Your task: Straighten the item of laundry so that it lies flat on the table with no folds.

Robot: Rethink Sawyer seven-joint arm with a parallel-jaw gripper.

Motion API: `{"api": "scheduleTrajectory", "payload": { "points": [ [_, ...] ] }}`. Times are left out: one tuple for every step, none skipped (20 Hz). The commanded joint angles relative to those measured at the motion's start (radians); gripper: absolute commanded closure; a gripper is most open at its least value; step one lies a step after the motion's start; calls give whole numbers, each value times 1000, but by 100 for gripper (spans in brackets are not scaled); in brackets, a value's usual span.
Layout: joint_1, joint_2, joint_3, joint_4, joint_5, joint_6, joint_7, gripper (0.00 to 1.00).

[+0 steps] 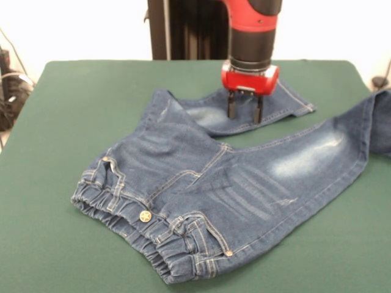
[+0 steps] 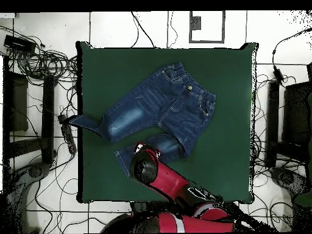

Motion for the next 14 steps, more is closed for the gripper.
{"api": "scheduleTrajectory", "payload": {
  "points": [
    [26,55,48,-75,34,-21,278,0],
    [30,51,46,-73,39,-16,277,0],
    [34,47,43,-70,44,-10,277,0],
    [46,31,42,-59,56,0,283,0],
    [52,25,41,-55,62,5,286,0],
    [61,16,37,-52,71,13,288,0],
    [75,3,32,-46,86,25,291,0],
    [89,-13,26,-41,101,42,295,0],
    [105,-31,18,-35,118,60,297,0],
    [121,-51,7,-29,136,84,296,0],
    [134,-67,2,-22,149,104,297,0],
    [140,-73,6,-14,157,102,309,0],
    [146,-78,10,-6,166,100,320,0],
    [147,-73,22,1,171,84,337,0]
  ]
}}
